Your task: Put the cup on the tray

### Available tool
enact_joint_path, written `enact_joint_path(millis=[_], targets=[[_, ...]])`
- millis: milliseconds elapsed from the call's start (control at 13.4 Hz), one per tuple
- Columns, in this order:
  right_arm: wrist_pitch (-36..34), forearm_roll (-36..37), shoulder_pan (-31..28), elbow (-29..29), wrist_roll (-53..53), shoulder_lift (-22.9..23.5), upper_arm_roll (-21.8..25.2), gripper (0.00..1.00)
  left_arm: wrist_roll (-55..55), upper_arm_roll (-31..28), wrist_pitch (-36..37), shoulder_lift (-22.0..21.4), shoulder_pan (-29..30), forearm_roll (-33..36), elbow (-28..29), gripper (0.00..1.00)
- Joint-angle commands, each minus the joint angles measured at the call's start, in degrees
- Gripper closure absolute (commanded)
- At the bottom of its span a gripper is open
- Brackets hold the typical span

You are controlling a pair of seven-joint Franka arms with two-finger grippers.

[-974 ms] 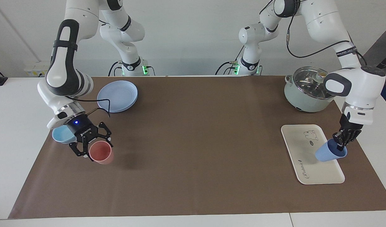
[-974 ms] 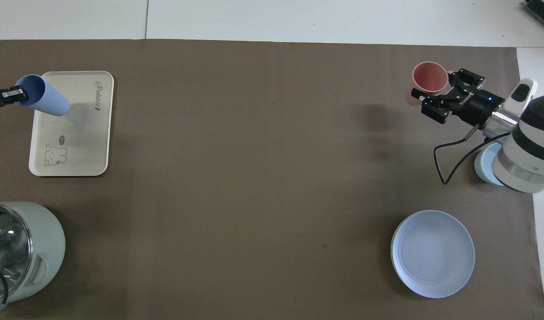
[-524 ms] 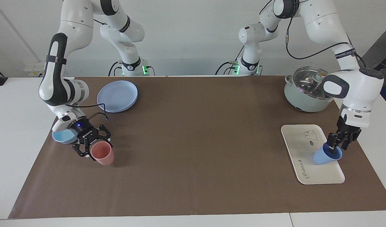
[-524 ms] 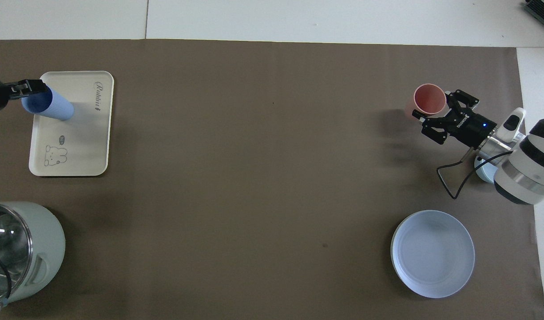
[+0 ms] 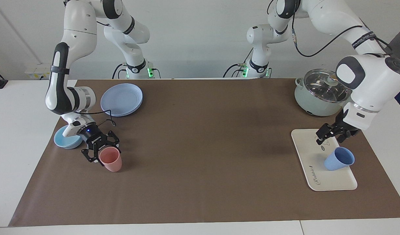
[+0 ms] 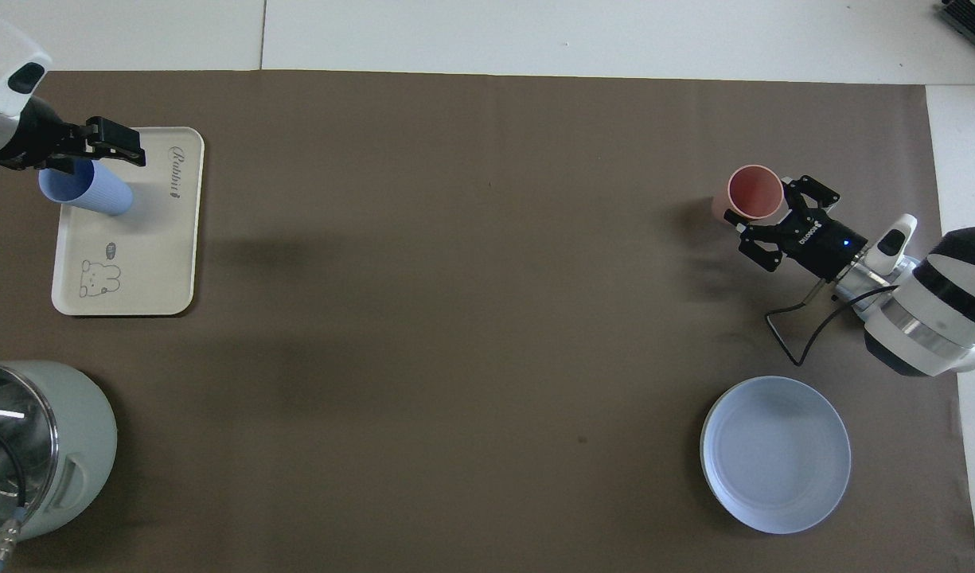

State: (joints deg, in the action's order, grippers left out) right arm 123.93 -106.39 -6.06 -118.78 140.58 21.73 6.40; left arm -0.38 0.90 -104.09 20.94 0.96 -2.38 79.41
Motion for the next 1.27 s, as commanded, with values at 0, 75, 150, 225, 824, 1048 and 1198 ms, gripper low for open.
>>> enact_joint_path(millis=[0, 75, 150, 225, 824, 1048, 1198], targets=[[-0.89, -1.98, -0.18, -1.28, 1.54, -0.64, -0.08, 1.00, -2.26, 0.23, 11.60, -3.60, -2.37, 3.09, -3.83, 0.00], [-0.89, -1.98, -0.18, -1.28, 1.45, -0.64, -0.08, 0.92, -2.26, 0.59, 12.85, -6.67, -2.37, 3.00, -3.31, 0.00], [-0.89, -1.98, -0.18, -1.19, 1.45, -0.64, -0.08, 0.01, -2.17, 0.59, 15.65, -9.66, -2.37, 2.91, -1.56, 0.00], [-0.89, -1.98, -0.18, -1.19, 1.45, -0.64, 0.01, 0.00, -2.26, 0.59, 18.11, -12.21, -2.37, 3.00, -0.15, 0.00], [7.60, 2.13, 1.74, -0.66, -7.56, -7.21, 0.01, 0.00, -1.56, 0.59, 12.88, -21.73, -2.02, 3.09, 12.77, 0.00], [19.12, 12.23, 7.80, -0.49, -27.75, -13.54, -0.08, 0.00, -1.03, 0.24, 12.07, -22.35, -1.05, 3.00, 13.93, 0.00], [23.79, 17.59, 11.41, 1.17, -38.58, -14.61, 0.01, 0.00, -1.73, 0.15, 12.42, -22.35, -0.96, 3.00, 13.84, 0.00]])
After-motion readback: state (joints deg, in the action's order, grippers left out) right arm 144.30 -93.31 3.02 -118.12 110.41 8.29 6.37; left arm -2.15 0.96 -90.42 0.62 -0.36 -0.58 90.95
